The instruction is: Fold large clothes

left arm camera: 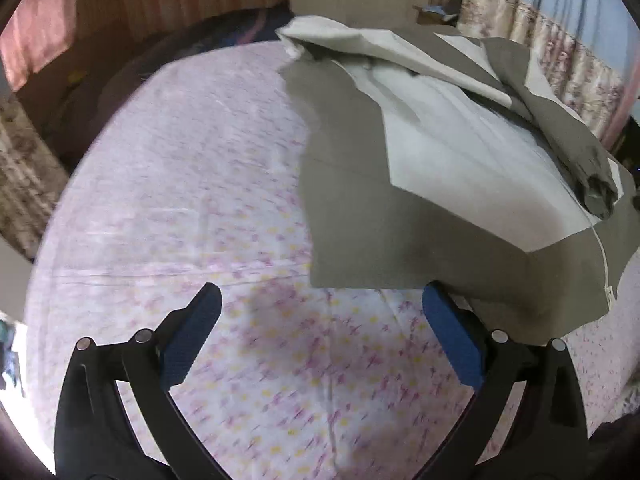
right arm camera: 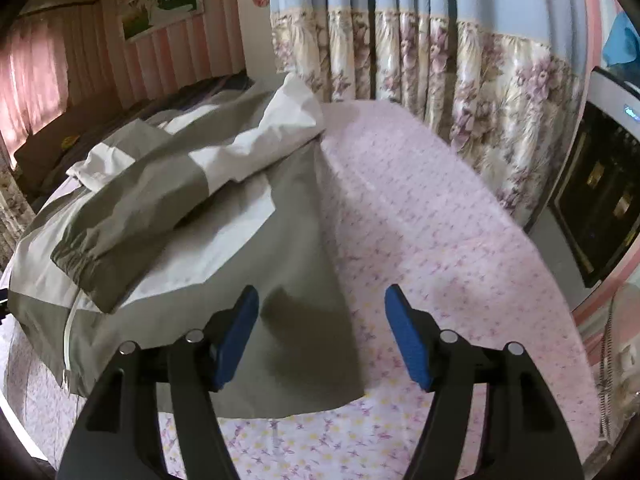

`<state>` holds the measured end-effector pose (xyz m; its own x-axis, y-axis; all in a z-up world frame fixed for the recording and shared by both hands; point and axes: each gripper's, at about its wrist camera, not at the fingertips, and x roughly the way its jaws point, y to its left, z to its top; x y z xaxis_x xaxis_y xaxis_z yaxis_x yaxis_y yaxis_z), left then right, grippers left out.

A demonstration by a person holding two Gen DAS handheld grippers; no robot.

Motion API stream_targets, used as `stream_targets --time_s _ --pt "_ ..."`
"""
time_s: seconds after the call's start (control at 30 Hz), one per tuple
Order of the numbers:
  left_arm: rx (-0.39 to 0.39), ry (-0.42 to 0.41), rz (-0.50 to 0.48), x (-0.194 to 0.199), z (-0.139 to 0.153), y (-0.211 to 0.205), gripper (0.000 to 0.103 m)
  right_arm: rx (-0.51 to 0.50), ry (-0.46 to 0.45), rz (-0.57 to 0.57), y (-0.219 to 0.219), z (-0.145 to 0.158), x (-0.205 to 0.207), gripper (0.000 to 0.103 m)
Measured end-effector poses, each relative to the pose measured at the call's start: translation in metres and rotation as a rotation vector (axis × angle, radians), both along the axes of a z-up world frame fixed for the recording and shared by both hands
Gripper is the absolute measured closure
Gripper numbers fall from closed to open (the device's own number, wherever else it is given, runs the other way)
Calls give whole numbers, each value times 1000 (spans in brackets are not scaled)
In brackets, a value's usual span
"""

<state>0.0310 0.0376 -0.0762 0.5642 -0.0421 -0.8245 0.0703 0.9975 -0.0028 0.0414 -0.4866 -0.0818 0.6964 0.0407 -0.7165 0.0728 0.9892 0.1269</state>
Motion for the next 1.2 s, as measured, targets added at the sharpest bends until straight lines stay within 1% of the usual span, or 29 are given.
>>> stream_targets --time_s 0.1,0.17,0.2,0.23,0.27,0.3,0.33,0.37,0.4,0.47,0.53,0.57,0.63,0.67,0.7,0.73,0.8,0.83,0.87,0.9,0.93,0.97,1.0,1.03,1.07,1.1,1.13,1.17,1.2 --pt "-9 1 -38 12 -9 -14 4 14 20 28 6 -9 8 36" --pt "-36 -24 -76 18 -8 -27 5 30 40 59 12 -16 16 36" --pt "-51 -37 -97 22 -7 -34 12 31 47 67 14 -18 18 37" --pt "-63 -47 -114 25 -5 -40 16 32 56 75 17 -21 20 44" --pt "-78 -47 -135 29 -3 -47 28 34 66 89 20 -22 22 53" --pt "-102 -47 -156 31 -1 -52 60 32 64 104 24 -22 23 74" --pt "-136 -49 -180 32 4 -56 74 28 58 121 28 -19 23 87" --pt "-143 -51 -188 31 8 -58 80 31 56 142 31 -17 23 93" --pt "-143 -66 -198 31 16 -58 87 44 49 157 33 -11 22 96" --pt "-155 -82 -207 30 34 -53 92 66 19 164 31 2 19 99" --pt "-175 -102 -213 26 58 -40 93 83 -38 164 26 25 12 101" --pt "-156 -132 -216 19 76 -33 94 94 -71 167 22 40 7 101" --pt "-121 -171 -221 8 105 -24 95 110 -111 185 20 58 0 101" --pt "-108 -192 -225 0 120 -19 95 101 -138 202 22 71 -6 101" --pt "-98 -204 -225 -5 129 -16 96 89 -153 210 24 78 -9 101" --pt "-88 -219 -224 -14 140 -13 96 82 -164 216 26 84 -13 101" --pt "-99 -215 -232 -27 150 -9 96 86 -180 222 26 94 -21 101" --pt "-101 -208 -237 -29 153 -8 96 85 -175 226 27 95 -24 101" --pt "-95 -182 -249 -35 151 -10 95 75 -156 222 25 93 -26 100" --pt "-83 -143 -264 -40 146 -12 92 59 -147 197 23 91 -28 95" --pt "-67 -126 -264 -45 144 -10 90 47 -133 164 17 86 -29 89" --pt "-50 -120 -241 -53 141 -5 82 51 -115 150 12 82 -30 88" --pt "-50 -103 -215 -56 138 2 49 74 -86 130 3 76 -30 87" --pt "-47 -92 -195 -56 136 8 29 86 -75 102 -3 72 -33 71" --pt "-22 -103 -155 -59 135 17 11 77 -80 63 -9 71 -36 58" --pt "-3 -113 -124 -61 135 24 11 42 -82 20 -15 70 -38 32" --pt "4 -100 -105 -60 132 30 11 17 -86 -4 -19 71 -39 28" --pt "12 -88 -88 -58 128 35 11 1 -98 -26 -24 73 -40 28" --pt "18 -90 -78 -54 126 39 11 7 -112 -39 -28 77 -42 28"
